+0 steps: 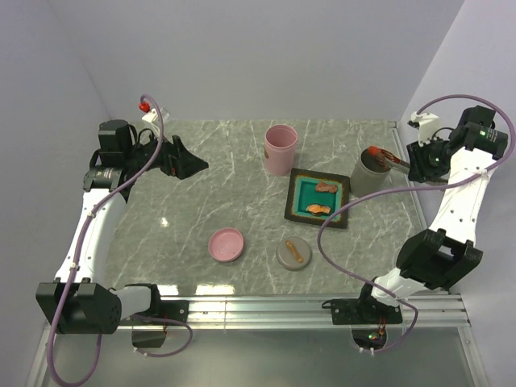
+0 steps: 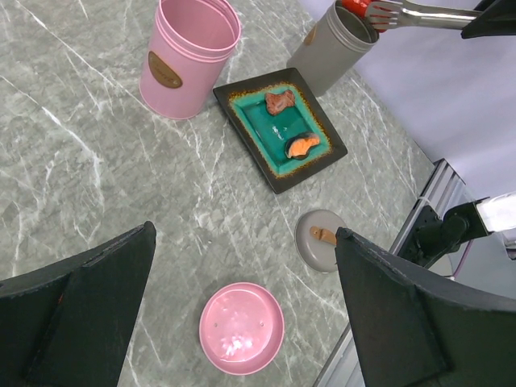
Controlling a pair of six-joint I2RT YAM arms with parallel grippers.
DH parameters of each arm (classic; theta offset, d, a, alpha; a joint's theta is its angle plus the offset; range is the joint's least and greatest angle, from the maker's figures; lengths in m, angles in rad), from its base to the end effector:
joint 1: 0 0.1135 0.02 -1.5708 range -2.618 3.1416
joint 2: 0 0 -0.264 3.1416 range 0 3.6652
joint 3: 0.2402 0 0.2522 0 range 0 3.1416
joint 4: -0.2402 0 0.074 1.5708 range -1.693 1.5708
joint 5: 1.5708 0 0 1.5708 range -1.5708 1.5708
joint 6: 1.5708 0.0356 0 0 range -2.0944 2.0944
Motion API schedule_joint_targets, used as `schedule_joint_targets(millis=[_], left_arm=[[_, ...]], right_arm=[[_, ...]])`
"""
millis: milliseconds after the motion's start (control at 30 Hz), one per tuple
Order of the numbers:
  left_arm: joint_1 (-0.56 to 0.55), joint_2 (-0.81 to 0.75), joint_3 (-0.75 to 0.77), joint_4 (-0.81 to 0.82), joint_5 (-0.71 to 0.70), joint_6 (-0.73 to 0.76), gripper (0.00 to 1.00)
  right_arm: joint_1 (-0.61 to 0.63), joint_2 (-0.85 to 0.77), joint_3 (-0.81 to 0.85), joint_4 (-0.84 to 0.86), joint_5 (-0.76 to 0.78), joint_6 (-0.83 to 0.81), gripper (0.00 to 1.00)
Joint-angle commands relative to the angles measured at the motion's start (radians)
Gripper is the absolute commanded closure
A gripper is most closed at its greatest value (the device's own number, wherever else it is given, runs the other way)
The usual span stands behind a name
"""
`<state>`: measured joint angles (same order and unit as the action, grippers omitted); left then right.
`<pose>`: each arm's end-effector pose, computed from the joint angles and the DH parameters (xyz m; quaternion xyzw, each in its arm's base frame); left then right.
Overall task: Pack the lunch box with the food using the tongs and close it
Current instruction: Place the food into the lunch box, then pick up the food using the clamp
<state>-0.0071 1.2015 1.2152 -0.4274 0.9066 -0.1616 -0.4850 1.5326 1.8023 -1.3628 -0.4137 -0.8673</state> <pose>0.2565 -0.0299 0.3845 0.1807 0.7689 -0.4068 0.4589 0.2535 -0.1174 0.4057 -0.2284 0.9244 0.0107 0.3055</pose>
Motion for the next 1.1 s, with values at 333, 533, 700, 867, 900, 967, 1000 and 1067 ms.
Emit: schedule_joint_targets(millis=[333,533,700,867,900,967,1000,1067], left_arm=[[0.004,-0.003,0.023,0.038,0.014,-0.015,0.01],[0.004,-0.02,0.017,0.055,-0.012,-0.035,0.01],[0.004,-0.029,0.018,0.035,0.0,-0.019,0.01],[0.004,-0.03,0.018,0.013,0.017,0.0,0.01],[0.004,-0.029,0.017,0.013,0.015,0.0,0.01],[0.004,-0.025,0.02,0.007,0.012,-0.001,0.01],[0.004,-0.019,0.021,0.006,0.011,-0.001,0.01],[0.004,-0.016,0.024,0.003,0.011,-0.003,0.01]], right_arm=[[0.014,-0.025,0.137,-0.071,-0.051,0.007,0.46],[0.239,-0.14,0.022,-0.045,-0.025,0.059,0.47],[0.404,-0.195,-0.098,-0.018,-0.023,0.126,0.5],[0.534,-0.215,-0.269,0.025,0.007,0.128,0.52],[0.549,-0.221,-0.3,0.054,0.036,0.128,0.53],[0.574,-0.226,-0.378,0.08,0.064,0.123,0.53],[0.591,-0.226,-0.4,0.103,0.075,0.122,0.53],[0.599,-0.22,-0.446,0.12,0.099,0.116,0.53]])
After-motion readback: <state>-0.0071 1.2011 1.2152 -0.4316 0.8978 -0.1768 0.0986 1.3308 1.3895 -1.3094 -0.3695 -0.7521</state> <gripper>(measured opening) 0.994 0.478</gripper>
